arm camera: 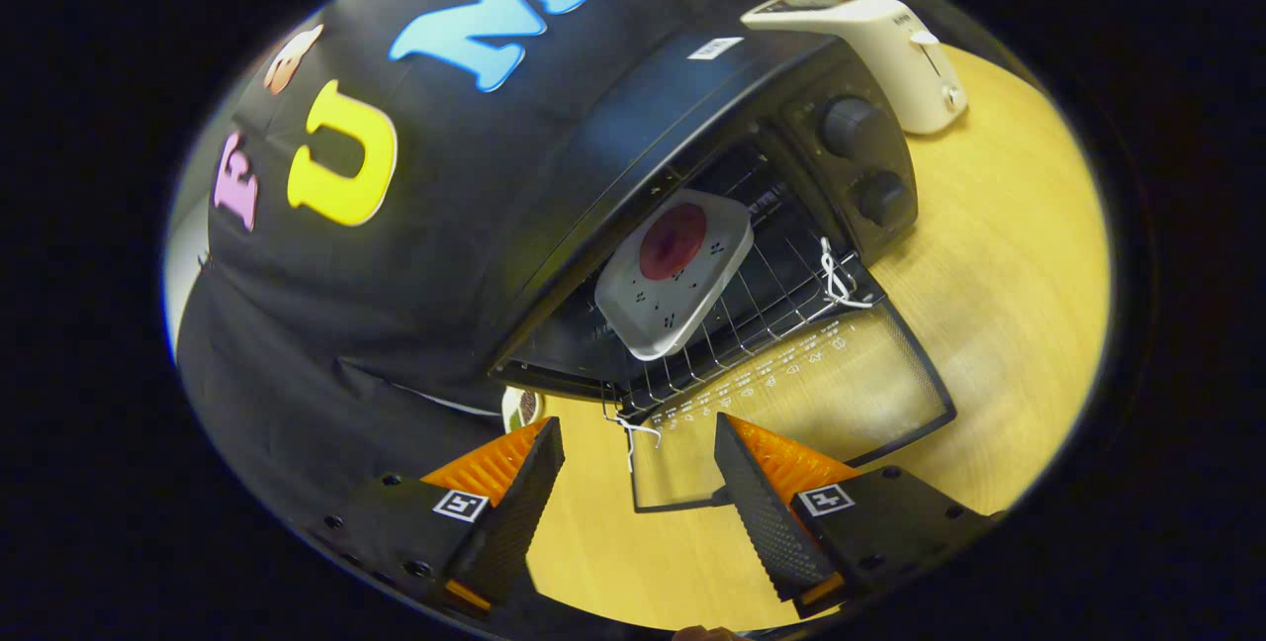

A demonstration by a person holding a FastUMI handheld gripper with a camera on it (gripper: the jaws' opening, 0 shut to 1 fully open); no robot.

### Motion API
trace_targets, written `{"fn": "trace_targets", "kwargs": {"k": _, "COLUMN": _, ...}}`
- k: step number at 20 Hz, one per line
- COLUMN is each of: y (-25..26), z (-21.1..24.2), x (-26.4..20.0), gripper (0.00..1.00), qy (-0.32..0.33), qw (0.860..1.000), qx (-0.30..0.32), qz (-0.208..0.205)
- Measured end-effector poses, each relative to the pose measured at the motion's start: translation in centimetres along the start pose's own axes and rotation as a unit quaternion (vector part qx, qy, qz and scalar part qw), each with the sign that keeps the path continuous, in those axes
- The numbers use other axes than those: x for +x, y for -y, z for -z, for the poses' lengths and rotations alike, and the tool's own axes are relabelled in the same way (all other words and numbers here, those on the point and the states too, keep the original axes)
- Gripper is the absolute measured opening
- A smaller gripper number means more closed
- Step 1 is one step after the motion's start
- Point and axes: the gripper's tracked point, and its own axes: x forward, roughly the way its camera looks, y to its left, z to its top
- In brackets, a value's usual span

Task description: Open the toaster oven, put the food inside, and close the toaster oven door.

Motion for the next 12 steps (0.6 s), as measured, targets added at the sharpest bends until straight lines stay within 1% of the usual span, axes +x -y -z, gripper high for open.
{"fn": "trace_targets", "kwargs": {"k": 2, "y": -1.0, "z": 0.8, "x": -0.3, "gripper": 0.98, "qy": -0.006, "qw": 0.999, "qx": -0.040, "qz": 0.001}}
{"fn": "trace_targets", "kwargs": {"k": 4, "y": -1.1, "z": 1.4, "x": -0.5, "gripper": 0.98, "qy": -0.005, "qw": 0.996, "qx": -0.086, "qz": 0.017}}
{"fn": "trace_targets", "kwargs": {"k": 5, "y": -1.0, "z": 1.9, "x": -0.4, "gripper": 0.98, "qy": -0.008, "qw": 0.993, "qx": -0.111, "qz": 0.028}}
{"fn": "trace_targets", "kwargs": {"k": 6, "y": -0.3, "z": 3.2, "x": -0.1, "gripper": 0.98, "qy": -0.026, "qw": 0.990, "qx": -0.130, "qz": 0.048}}
{"fn": "trace_targets", "kwargs": {"k": 8, "y": 0.4, "z": 5.3, "x": 0.0, "gripper": 0.98, "qy": -0.061, "qw": 0.983, "qx": -0.158, "qz": 0.073}}
{"fn": "trace_targets", "kwargs": {"k": 12, "y": 2.6, "z": 6.7, "x": -0.2, "gripper": 0.98, "qy": -0.071, "qw": 0.969, "qx": -0.197, "qz": 0.131}}
